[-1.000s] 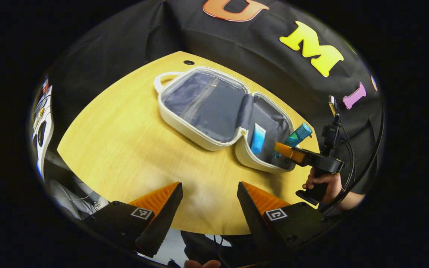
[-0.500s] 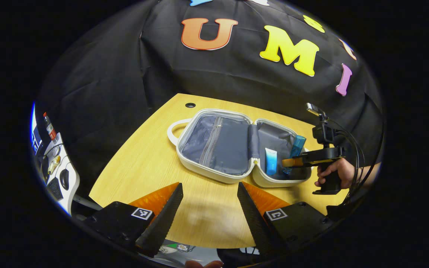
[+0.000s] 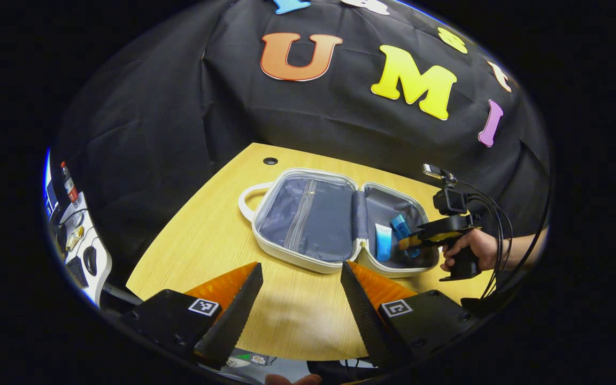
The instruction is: First open the suitcase, pack the skin care products into it, and then close the suitcase.
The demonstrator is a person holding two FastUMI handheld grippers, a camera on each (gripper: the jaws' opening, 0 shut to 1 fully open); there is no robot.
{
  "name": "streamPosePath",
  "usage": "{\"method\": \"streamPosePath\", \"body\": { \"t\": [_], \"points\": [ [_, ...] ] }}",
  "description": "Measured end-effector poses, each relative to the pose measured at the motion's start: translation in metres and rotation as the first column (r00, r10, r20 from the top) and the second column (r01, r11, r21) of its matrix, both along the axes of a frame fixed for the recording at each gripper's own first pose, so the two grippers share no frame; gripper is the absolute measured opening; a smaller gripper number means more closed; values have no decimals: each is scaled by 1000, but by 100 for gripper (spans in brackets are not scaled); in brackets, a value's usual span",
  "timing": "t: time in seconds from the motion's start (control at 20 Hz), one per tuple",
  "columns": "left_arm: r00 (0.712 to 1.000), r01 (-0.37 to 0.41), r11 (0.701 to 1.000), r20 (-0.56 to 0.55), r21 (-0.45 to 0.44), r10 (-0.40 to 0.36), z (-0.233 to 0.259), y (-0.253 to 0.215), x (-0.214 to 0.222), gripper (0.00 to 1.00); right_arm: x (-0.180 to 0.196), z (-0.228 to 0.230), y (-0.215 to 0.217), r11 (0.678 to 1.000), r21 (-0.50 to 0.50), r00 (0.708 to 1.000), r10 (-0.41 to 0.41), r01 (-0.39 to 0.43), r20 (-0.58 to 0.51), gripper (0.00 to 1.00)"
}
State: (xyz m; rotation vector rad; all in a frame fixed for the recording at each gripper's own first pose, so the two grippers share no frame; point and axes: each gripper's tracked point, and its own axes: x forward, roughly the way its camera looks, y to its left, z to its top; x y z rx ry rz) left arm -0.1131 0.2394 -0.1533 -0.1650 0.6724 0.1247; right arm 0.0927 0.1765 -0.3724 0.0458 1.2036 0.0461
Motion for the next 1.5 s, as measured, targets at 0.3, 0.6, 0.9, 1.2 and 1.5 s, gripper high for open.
{"method": "streamPosePath", "body": {
  "t": [0.3,0.6,0.9,1.2,1.5],
  "points": [
    [980,-43,972,199,233,-5,41,55,31,94,-6,3,2,1000,-23,1000,20,-20,-8,37],
    [950,-75,975,311,207,7,52,73,46,94,-18,37,3,999,-19,997,48,-47,62,55],
    [907,-99,995,411,-8,94,35,106,61,94,-27,116,-8,988,-65,942,156,-142,297,72],
    [901,-82,957,389,-279,190,-8,131,86,94,-58,196,-25,956,-130,815,293,-264,499,72],
    [879,-100,825,339,-557,336,-49,155,121,94,-76,221,-41,948,-186,770,319,-260,552,76]
  ]
}}
